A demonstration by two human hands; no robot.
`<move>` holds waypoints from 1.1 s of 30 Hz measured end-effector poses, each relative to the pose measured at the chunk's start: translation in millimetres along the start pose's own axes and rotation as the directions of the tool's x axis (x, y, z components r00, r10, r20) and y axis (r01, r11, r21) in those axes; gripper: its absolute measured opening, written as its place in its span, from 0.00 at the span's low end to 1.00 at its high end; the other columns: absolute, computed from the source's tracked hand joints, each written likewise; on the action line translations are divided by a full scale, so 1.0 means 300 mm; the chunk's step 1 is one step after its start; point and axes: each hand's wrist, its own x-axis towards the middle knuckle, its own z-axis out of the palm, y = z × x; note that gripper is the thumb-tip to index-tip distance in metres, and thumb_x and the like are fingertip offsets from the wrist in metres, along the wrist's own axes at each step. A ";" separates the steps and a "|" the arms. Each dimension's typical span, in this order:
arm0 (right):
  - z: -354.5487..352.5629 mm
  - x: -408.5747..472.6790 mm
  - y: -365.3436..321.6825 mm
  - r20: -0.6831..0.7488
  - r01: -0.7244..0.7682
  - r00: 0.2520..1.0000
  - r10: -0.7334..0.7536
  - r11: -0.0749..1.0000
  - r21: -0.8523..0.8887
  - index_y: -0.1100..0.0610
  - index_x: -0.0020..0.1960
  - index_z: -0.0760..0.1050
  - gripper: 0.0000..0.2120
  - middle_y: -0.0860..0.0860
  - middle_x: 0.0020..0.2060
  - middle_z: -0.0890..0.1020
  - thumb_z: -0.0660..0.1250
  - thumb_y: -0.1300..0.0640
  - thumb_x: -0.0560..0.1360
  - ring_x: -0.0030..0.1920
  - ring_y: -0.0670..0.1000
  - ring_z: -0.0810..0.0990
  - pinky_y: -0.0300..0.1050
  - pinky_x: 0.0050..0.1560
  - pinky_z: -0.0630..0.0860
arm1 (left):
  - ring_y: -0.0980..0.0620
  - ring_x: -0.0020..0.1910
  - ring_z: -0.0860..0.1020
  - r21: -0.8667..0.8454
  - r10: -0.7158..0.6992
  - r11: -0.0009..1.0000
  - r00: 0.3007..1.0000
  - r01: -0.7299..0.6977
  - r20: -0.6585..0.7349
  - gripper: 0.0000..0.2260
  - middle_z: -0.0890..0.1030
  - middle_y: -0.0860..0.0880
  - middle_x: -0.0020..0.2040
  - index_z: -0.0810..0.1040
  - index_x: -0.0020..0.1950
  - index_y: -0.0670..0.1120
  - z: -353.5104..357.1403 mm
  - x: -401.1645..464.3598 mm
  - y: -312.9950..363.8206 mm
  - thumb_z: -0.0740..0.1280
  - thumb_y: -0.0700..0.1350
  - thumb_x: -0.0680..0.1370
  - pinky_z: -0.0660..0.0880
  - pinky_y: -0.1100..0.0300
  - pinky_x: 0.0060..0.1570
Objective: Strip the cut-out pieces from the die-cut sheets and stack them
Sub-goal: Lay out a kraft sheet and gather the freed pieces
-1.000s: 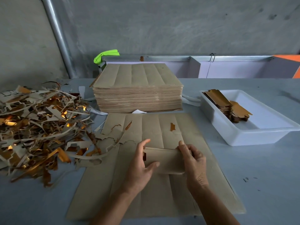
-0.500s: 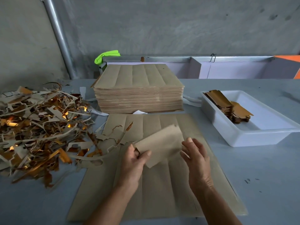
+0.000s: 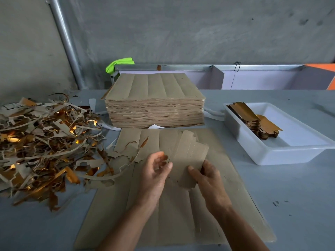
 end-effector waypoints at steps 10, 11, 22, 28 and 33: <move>0.047 -0.012 0.018 -0.064 0.291 0.895 -0.442 0.686 -0.667 0.61 0.43 0.72 0.04 0.53 0.35 0.78 0.66 0.65 0.76 0.32 0.55 0.77 0.52 0.29 0.76 | 0.60 0.51 0.79 0.240 0.161 0.955 0.984 -0.176 0.078 0.19 0.82 0.53 0.51 0.77 0.60 0.47 0.043 -0.044 0.016 0.72 0.53 0.73 0.73 0.70 0.49; 0.059 -0.016 0.012 0.004 0.350 0.837 -0.547 0.529 -0.773 0.61 0.42 0.74 0.04 0.52 0.33 0.77 0.68 0.66 0.74 0.29 0.53 0.75 0.47 0.24 0.73 | 0.59 0.49 0.81 0.117 0.089 0.987 0.984 -0.108 0.155 0.19 0.84 0.53 0.48 0.79 0.56 0.49 0.065 -0.059 0.038 0.72 0.57 0.70 0.75 0.69 0.47; 0.031 -0.058 -0.034 0.086 0.404 0.834 -0.545 0.497 -0.768 0.58 0.51 0.80 0.10 0.52 0.47 0.79 0.69 0.55 0.72 0.44 0.51 0.77 0.45 0.42 0.77 | 0.48 0.44 0.80 -0.174 -0.390 0.904 0.920 0.390 0.035 0.05 0.82 0.46 0.45 0.77 0.50 0.46 0.074 0.011 0.064 0.61 0.41 0.80 0.76 0.55 0.41; -0.008 0.025 -0.089 -0.116 -0.123 0.990 0.083 0.906 -0.406 0.55 0.55 0.71 0.13 0.53 0.48 0.77 0.51 0.51 0.82 0.47 0.51 0.77 0.46 0.47 0.77 | 0.46 0.54 0.80 -0.134 -0.408 0.883 0.876 0.450 0.256 0.10 0.83 0.45 0.53 0.77 0.59 0.47 0.065 0.023 0.064 0.61 0.42 0.80 0.76 0.50 0.51; 0.017 0.012 -0.079 -0.116 -0.226 0.971 0.210 0.963 -0.148 0.52 0.43 0.70 0.12 0.59 0.45 0.77 0.53 0.54 0.82 0.41 0.49 0.78 0.43 0.38 0.78 | 0.45 0.54 0.80 -0.146 -0.340 0.918 0.921 0.369 0.189 0.10 0.81 0.44 0.55 0.75 0.61 0.47 0.125 0.014 0.037 0.60 0.43 0.81 0.77 0.53 0.47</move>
